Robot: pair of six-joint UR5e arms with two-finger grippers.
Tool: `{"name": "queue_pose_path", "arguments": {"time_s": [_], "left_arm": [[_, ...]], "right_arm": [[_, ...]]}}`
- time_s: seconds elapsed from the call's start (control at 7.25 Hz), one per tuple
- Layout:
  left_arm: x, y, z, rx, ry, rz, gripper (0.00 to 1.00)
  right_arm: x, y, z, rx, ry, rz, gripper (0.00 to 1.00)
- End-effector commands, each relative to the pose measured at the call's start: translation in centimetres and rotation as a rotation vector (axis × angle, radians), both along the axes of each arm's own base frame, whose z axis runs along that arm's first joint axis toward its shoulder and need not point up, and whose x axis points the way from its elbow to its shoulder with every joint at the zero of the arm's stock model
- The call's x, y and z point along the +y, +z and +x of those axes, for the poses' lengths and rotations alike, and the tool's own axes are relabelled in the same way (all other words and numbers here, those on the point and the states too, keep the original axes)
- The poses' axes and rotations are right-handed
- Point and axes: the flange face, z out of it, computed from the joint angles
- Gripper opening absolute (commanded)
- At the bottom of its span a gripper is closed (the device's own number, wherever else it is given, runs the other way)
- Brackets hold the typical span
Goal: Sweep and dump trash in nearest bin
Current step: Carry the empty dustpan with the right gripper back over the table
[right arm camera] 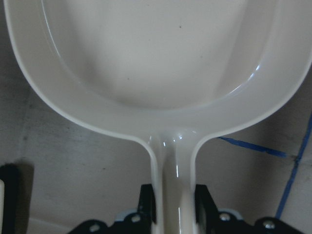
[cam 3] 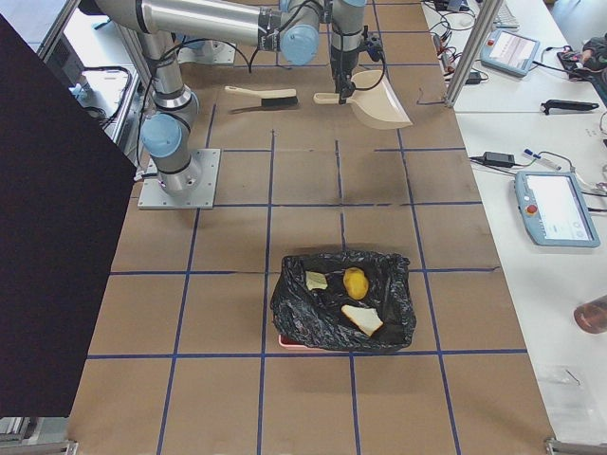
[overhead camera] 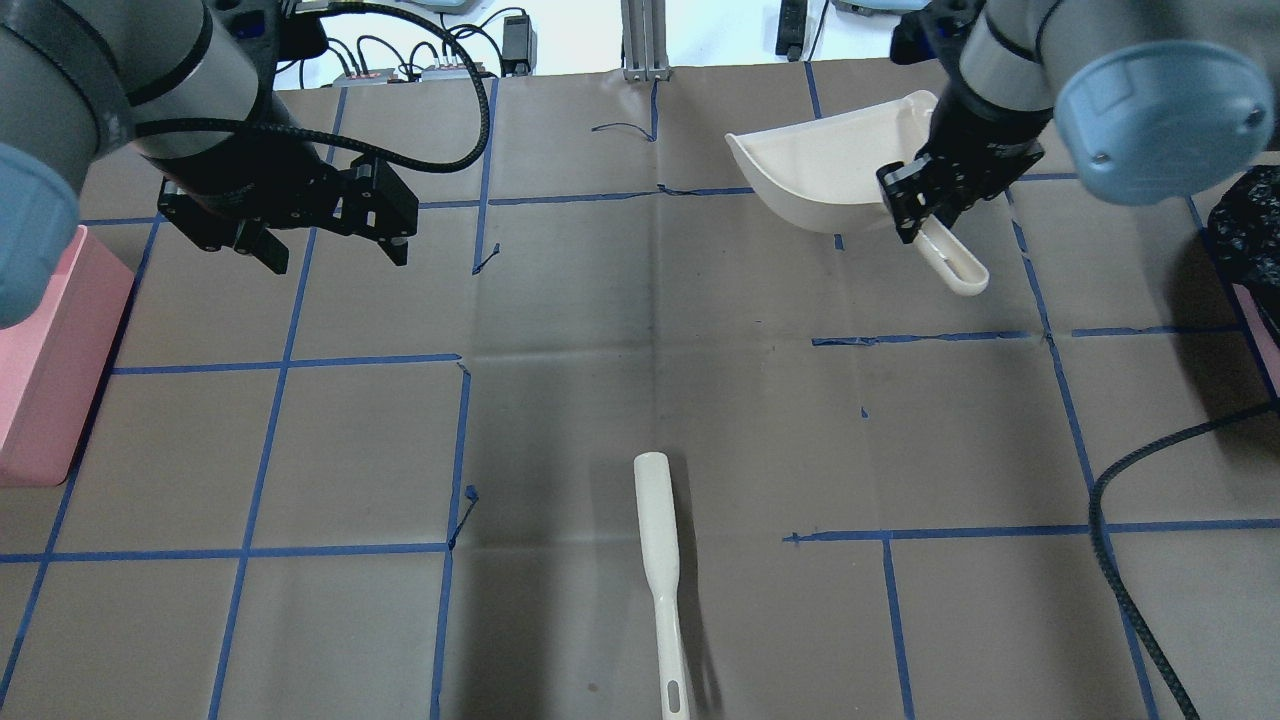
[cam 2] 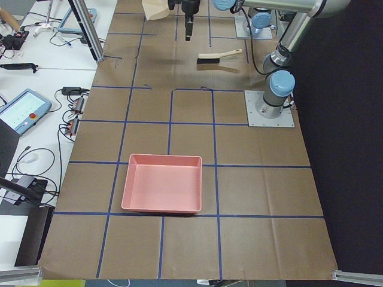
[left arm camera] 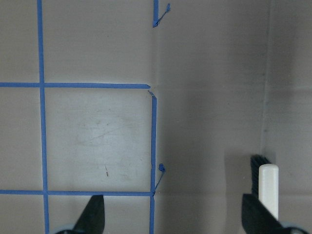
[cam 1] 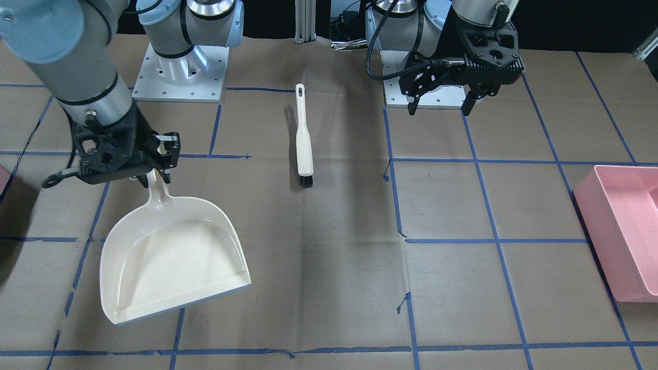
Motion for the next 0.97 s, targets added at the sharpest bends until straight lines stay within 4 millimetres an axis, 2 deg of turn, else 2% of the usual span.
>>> {"name": "queue_pose_path", "arguments": {"time_s": [0.0,0.28,0.41,0.55,0.69,0.83], "left_arm": [[0.1,0.2,0.0,0.000,-0.003,-0.009,1.00],[0.0,0.1,0.1,0.000,0.002,-0.007,1.00],[0.0,0.1,0.1,0.000,0.002,-0.007,1.00],[0.0,0.1,0.1,0.000,0.003,-0.007,1.00],[0.1,0.2,0.1,0.000,-0.001,-0.009,1.00],[0.0,0.2,0.0,0.001,-0.001,-0.009,1.00]], "right_arm": [[-0.4,-3.2,7.2,-0.001,-0.037,-0.013,0.00],[-0.8,-7.1,12.9,0.020,-0.047,-0.049,0.00],[-1.3,-9.9,15.4,0.040,-0.059,-0.070,0.00],[-1.8,-13.0,17.6,0.067,-0.070,-0.089,0.00],[-1.7,-15.0,19.8,0.062,-0.064,-0.106,0.00],[-1.5,-17.0,21.3,0.061,-0.074,-0.103,0.00]]}}
